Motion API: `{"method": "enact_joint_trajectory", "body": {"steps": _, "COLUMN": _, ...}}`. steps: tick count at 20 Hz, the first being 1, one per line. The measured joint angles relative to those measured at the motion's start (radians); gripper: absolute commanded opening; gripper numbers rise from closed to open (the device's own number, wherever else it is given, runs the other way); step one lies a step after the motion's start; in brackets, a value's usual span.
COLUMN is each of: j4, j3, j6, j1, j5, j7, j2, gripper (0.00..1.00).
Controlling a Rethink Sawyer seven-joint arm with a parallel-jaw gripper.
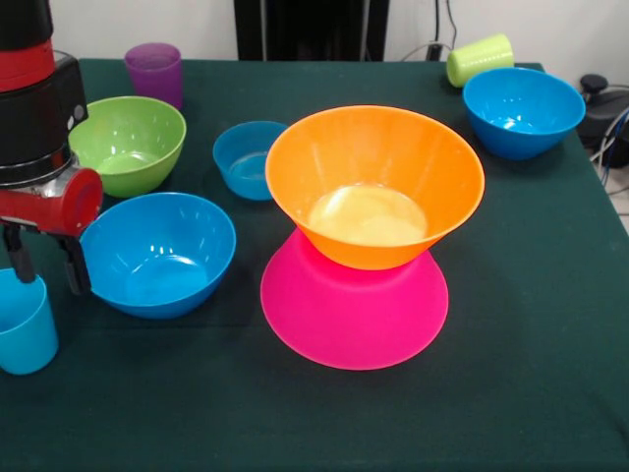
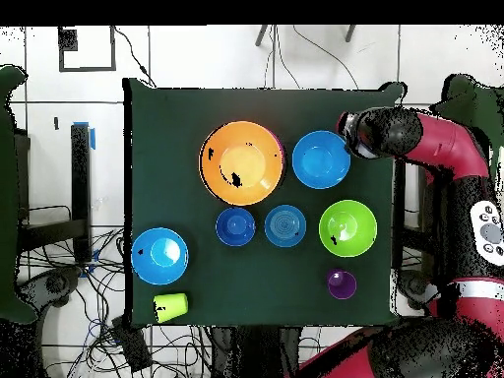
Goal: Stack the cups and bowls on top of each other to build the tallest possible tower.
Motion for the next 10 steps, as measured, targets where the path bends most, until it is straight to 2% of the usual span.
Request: {"method": "enact_joint_trajectory", "body": {"steps": 10, "j4": 0.004, "j3": 0.011, "j6": 0.000, "j1": 0.000, "j5": 0.007, "j7": 0.000, "j2": 0.009, "gripper": 1.00}}
